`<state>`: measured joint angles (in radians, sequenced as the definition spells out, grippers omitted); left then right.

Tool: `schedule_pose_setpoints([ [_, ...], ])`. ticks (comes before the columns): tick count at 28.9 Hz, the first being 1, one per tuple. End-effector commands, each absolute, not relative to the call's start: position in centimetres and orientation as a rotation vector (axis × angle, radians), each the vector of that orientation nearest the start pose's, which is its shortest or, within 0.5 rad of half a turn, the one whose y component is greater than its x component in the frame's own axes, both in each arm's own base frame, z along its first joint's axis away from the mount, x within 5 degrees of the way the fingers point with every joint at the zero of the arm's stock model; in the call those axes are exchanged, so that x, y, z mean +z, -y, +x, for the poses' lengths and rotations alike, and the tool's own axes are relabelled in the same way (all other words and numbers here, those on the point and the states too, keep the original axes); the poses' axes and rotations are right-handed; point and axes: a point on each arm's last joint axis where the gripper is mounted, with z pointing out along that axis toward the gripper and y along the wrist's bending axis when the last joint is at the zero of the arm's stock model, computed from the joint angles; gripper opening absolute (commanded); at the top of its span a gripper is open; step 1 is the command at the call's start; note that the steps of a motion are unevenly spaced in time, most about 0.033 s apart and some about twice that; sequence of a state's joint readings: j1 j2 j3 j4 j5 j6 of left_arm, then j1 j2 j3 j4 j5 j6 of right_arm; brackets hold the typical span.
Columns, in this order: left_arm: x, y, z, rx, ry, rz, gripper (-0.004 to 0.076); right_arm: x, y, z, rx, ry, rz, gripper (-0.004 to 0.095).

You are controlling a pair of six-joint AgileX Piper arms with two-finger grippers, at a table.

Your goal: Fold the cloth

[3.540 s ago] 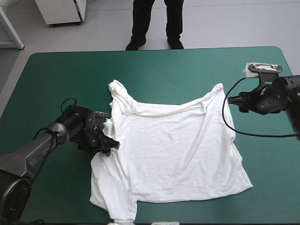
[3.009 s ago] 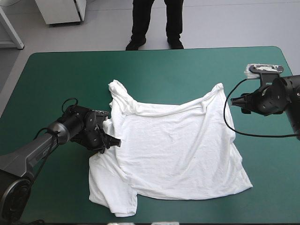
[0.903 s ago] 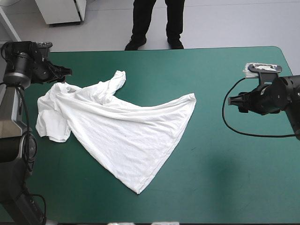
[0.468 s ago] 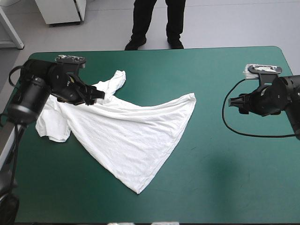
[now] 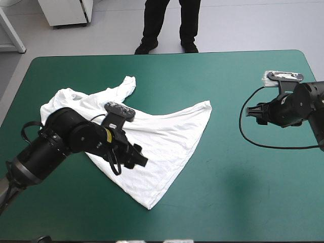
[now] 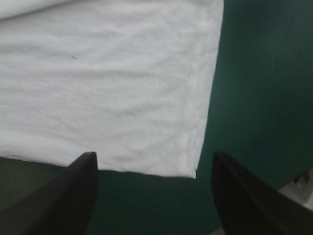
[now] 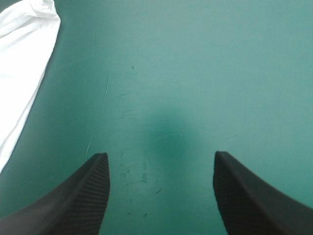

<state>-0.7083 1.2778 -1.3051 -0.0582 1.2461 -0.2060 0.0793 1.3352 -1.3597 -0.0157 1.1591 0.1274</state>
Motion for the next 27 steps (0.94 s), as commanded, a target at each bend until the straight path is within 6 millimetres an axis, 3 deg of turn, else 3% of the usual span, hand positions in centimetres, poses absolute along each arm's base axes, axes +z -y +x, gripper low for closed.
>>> schedule_pose_setpoints([
  [1, 36.9, 16.6, 15.8, -0.334, -2.690, 0.786, 0.0487, 39.3, -1.7, 25.8, 0.057, -2.544, 0.059, 0.0576],
  [11, 31.2, 20.4, 14.5, -0.160, -2.743, 1.048, 0.0487, 39.3, -1.7, 25.8, 0.057, -2.548, 0.061, 0.0576],
  [18, 28.9, 22.8, 13.8, -0.156, -2.707, 1.170, 0.0487, 39.3, -1.7, 25.7, 0.057, -2.551, 0.061, 0.0576],
  [27, 23.5, 23.3, 14.0, -0.070, -2.783, 1.219, 0.0487, 39.3, -1.7, 25.7, 0.057, -2.553, 0.061, 0.0576],
])
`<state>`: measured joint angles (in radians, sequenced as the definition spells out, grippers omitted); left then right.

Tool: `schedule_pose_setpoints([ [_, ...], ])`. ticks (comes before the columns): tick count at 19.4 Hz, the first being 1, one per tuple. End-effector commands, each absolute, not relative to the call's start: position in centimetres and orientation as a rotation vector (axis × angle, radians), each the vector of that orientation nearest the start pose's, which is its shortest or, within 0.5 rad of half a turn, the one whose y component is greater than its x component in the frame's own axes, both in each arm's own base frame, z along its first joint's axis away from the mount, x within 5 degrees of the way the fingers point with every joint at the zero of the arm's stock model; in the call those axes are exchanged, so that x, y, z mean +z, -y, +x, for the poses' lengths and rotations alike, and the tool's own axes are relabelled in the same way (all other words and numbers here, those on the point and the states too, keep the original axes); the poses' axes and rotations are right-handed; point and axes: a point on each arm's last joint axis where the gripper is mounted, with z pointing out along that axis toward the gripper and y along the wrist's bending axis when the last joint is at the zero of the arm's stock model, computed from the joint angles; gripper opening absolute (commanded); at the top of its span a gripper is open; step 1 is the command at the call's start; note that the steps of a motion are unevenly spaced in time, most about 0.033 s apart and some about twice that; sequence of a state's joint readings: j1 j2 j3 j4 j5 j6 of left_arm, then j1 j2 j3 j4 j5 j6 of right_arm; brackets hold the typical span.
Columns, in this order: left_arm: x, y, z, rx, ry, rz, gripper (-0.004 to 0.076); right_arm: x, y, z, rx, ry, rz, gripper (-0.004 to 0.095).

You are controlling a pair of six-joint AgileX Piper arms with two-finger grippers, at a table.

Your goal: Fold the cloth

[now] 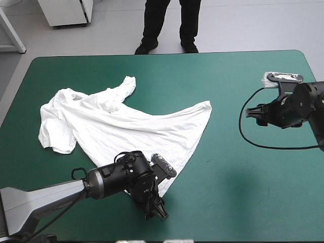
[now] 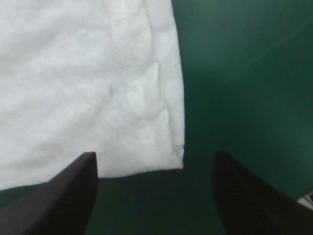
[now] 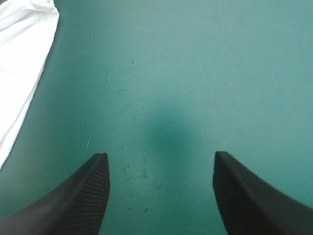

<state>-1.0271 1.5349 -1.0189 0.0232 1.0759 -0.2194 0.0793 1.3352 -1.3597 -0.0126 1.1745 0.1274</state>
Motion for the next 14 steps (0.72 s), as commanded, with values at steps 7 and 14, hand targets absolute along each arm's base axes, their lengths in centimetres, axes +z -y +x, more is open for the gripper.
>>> schedule_pose_setpoints([
  [7, 21.0, 24.6, 14.8, -0.106, -2.795, 1.149, 0.0324, 39.3, -1.7, 25.7, 0.057, -2.553, 0.062, 0.0452],
  [14, 18.4, 24.7, 14.7, -0.055, -2.889, 1.137, -0.0008, 39.2, -1.9, 25.6, 0.077, -2.573, 0.032, 0.0382],
])
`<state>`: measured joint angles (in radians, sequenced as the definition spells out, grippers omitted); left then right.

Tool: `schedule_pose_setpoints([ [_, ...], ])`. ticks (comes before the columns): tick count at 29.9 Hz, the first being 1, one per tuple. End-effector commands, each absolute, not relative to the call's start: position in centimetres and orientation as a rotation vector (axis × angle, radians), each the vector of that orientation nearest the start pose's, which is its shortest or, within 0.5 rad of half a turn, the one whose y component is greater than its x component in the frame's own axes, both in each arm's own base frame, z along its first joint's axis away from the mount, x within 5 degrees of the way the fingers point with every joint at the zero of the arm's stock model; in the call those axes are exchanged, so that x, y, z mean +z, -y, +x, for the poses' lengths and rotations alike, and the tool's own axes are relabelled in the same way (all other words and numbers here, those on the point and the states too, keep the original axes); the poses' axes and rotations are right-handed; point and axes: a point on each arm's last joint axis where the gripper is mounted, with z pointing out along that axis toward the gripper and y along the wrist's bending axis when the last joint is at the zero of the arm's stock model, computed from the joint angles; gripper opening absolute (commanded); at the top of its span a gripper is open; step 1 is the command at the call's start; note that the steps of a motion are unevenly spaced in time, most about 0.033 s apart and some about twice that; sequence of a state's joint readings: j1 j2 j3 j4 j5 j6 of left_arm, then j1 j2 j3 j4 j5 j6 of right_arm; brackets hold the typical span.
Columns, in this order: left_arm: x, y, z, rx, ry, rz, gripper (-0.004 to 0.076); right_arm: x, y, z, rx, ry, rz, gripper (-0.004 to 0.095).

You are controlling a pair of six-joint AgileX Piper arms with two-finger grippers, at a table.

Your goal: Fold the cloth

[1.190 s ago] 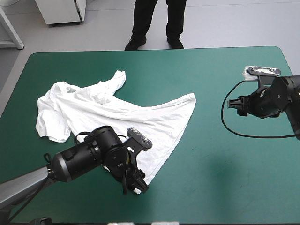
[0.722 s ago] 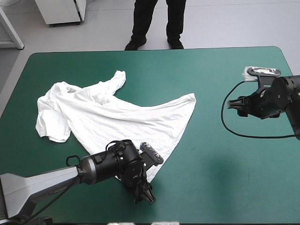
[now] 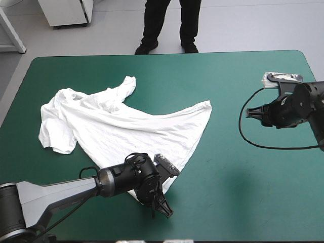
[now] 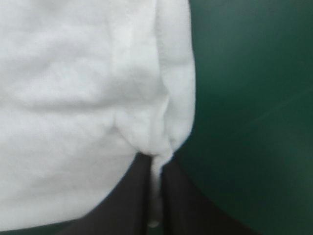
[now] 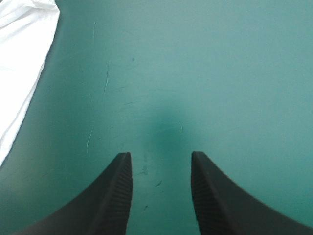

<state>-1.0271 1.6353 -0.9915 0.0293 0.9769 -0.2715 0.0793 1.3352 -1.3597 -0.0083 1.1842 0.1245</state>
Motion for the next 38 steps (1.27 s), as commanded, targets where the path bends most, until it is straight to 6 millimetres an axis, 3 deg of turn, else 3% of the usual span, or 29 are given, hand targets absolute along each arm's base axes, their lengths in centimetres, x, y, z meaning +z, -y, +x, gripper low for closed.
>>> schedule_pose_setpoints([
  [1, 18.4, 24.7, 14.7, -0.056, -2.889, 1.137, -0.0008, 39.2, -2.1, 25.6, 0.105, -2.575, 0.012, 0.0418],
  [5, 18.4, 24.9, 14.6, -0.086, -2.896, 1.120, -0.0008, 38.8, -4.3, 26.7, 0.182, -2.574, -0.100, 0.0584],
  [8, 18.4, 24.9, 14.6, -0.088, -2.898, 1.118, -0.0008, 38.5, -6.3, 28.1, 0.167, -2.601, -0.181, 0.0630],
  [17, 18.4, 25.1, 14.4, -0.133, -2.912, 1.093, -0.0009, 37.8, -8.9, 35.1, 0.186, -2.653, -0.202, 0.0632],
  [22, 18.4, 25.1, 14.4, -0.144, -2.923, 1.085, -0.0009, 36.5, -10.1, 38.9, 0.194, -2.661, -0.201, 0.0632],
  [34, 18.4, 25.2, 14.3, -0.159, -2.926, 1.079, -0.0009, 31.3, -13.7, 44.0, 0.194, -2.688, -0.263, 0.0631],
  [38, 18.4, 25.3, 14.3, -0.169, -2.933, 1.071, -0.0009, 29.2, -14.0, 45.1, 0.184, -2.720, -0.255, 0.0631],
])
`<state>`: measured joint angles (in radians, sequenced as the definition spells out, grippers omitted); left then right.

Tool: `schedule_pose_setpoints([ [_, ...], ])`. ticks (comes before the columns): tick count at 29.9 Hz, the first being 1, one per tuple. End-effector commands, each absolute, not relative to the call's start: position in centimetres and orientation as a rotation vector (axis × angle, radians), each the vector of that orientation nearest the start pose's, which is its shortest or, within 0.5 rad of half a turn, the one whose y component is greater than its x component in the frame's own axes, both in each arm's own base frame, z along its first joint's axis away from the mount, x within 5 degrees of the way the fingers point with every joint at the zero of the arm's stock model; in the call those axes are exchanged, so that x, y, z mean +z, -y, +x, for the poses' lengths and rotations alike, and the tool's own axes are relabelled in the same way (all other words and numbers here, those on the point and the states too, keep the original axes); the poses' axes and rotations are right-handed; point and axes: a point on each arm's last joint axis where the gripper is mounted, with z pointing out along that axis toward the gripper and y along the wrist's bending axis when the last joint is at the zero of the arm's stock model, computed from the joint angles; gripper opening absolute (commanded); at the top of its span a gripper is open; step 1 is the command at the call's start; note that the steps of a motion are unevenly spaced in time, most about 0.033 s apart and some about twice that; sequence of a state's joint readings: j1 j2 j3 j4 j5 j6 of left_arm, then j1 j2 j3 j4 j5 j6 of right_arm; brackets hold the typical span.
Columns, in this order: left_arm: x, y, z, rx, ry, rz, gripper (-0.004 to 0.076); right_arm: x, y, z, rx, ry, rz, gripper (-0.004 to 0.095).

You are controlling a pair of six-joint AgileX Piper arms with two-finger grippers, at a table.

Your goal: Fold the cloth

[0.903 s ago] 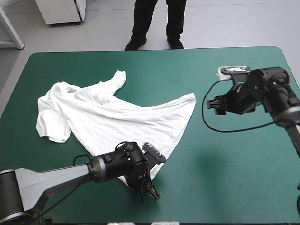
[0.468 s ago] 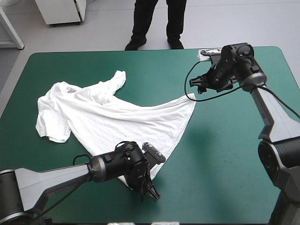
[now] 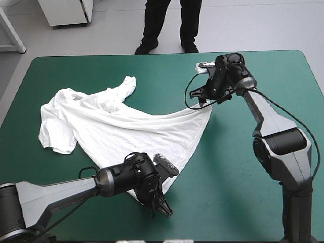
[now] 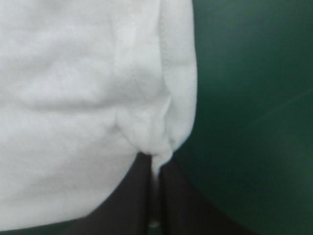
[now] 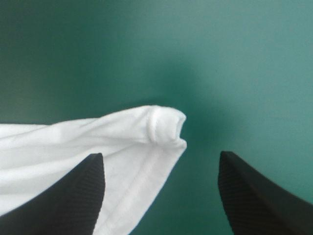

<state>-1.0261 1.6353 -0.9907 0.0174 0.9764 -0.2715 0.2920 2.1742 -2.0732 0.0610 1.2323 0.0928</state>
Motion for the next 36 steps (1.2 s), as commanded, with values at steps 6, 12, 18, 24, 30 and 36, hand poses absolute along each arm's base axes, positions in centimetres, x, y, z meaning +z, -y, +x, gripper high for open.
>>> schedule_pose_setpoints([
  [6, 18.4, 25.3, 14.2, -0.183, -2.941, 1.061, -0.0009, 26.4, -14.6, 46.5, 0.208, -2.735, -0.247, 0.0630],
  [12, 18.4, 25.3, 14.2, -0.187, -2.937, 1.059, -0.0010, 23.9, -15.5, 46.5, 0.256, -2.820, -0.255, 0.0495],
  [18, 18.4, 25.3, 14.2, -0.185, -2.935, 1.061, -0.0010, 23.2, -16.5, 46.1, 0.267, -2.855, -0.325, -0.0015],
  [24, 19.9, 24.2, 15.3, -0.025, -2.845, 0.984, -0.0009, 26.1, -16.0, 45.6, 0.236, -2.786, -0.302, -0.0017],
  [30, 25.2, 21.1, 17.5, 0.050, -2.713, 0.769, -0.0009, 32.6, -14.8, 43.5, 0.200, -2.638, -0.300, -0.0017],
  [36, 32.9, 15.4, 20.4, -0.016, -2.563, 0.478, -0.0009, 40.2, -13.2, 39.7, 0.185, -2.461, -0.290, -0.0017],
])
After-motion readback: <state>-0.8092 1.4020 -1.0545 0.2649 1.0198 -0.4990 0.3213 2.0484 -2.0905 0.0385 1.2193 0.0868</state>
